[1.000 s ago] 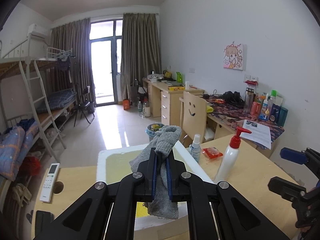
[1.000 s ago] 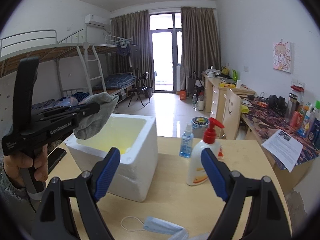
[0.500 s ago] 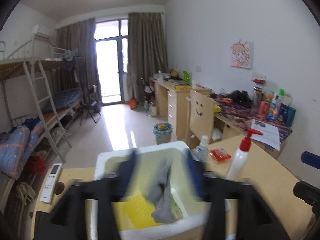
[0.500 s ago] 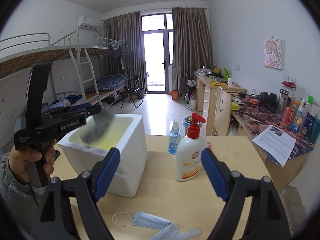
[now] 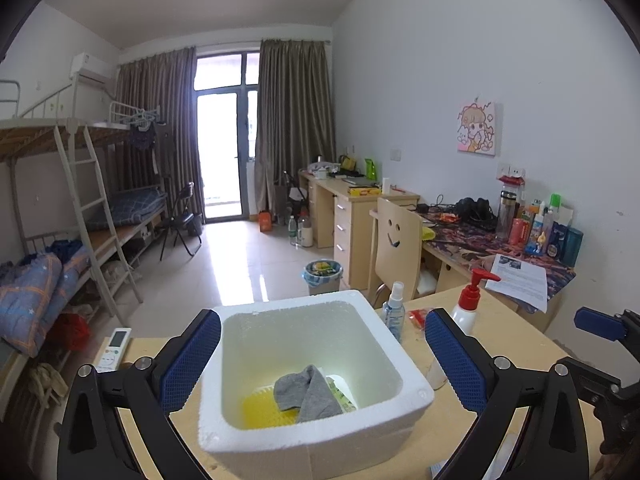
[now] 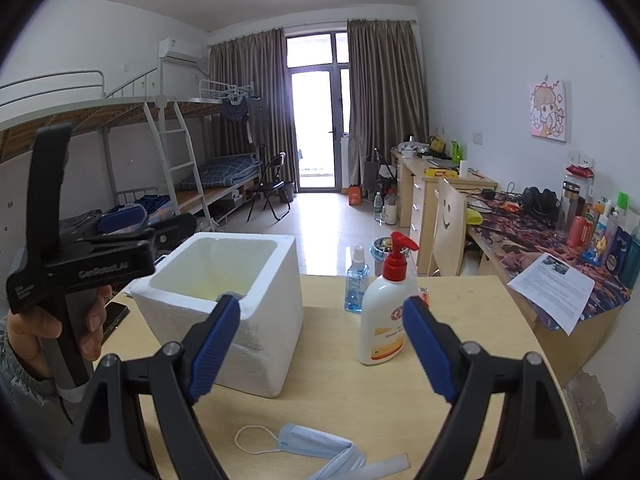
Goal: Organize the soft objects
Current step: 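Withdraw both tools from the box back toward the blue mask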
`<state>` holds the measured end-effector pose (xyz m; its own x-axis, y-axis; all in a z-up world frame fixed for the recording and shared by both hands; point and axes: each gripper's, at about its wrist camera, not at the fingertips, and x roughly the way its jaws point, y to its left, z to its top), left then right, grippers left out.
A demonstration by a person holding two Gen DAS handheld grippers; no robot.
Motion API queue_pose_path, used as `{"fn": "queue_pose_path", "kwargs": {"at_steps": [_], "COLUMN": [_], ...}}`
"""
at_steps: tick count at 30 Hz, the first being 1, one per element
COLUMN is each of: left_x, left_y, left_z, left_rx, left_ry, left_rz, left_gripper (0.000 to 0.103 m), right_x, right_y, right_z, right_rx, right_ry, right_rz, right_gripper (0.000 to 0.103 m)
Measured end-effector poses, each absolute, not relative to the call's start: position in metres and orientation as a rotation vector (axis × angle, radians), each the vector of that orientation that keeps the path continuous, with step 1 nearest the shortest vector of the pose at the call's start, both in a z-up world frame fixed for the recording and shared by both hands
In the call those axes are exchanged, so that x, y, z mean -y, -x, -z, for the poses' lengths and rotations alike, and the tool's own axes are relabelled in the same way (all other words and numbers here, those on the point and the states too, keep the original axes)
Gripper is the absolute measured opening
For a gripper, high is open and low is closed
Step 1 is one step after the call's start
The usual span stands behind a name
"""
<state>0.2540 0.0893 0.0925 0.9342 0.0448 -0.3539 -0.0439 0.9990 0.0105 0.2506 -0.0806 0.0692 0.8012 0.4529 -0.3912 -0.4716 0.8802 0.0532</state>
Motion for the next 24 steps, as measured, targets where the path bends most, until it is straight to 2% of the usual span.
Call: {"fn": "queue_pose_path", "kwargs": {"at_steps": [10,12,19,21,24], "left_x": [-0.081,-0.080,-0.078,-0.076,-0.072], "left_y": [-0.219,-0.211,-0.176,-0.164,-0.147], "left_z": [-0.108,-0.111,-0.121,-0.120,-0.121], "left_rx": [-0.328,-0.317,-0.280,-0.269,-0.257], "left_ry": [-0.016,-0.020,-0.016,-0.026,-0.038], "left_rz": [-0.026,-0.028,-0.032,-0.036,-0.034], "left_gripper": [0.102,0.102,0.102,0.102,0.102], "right_x": [0.085,0.085,0.090,0.091,0.093], "right_y": [-0.225,-0.218,-0.188,-0.178,-0.169], "right_z": [-0.083,-0.086,-0.094,-0.096,-0.097], "right_rx": [-0.367,-0.356,-0.318,-0.308,-0.292], "right_ry": [0.051,0.052,0.055,0.053,0.048], "right_rz": [-0.501,-0.500,-0.496,-0.498,-0.498], "right_gripper": [0.087,0.091,0.094,0.100,0.102]}}
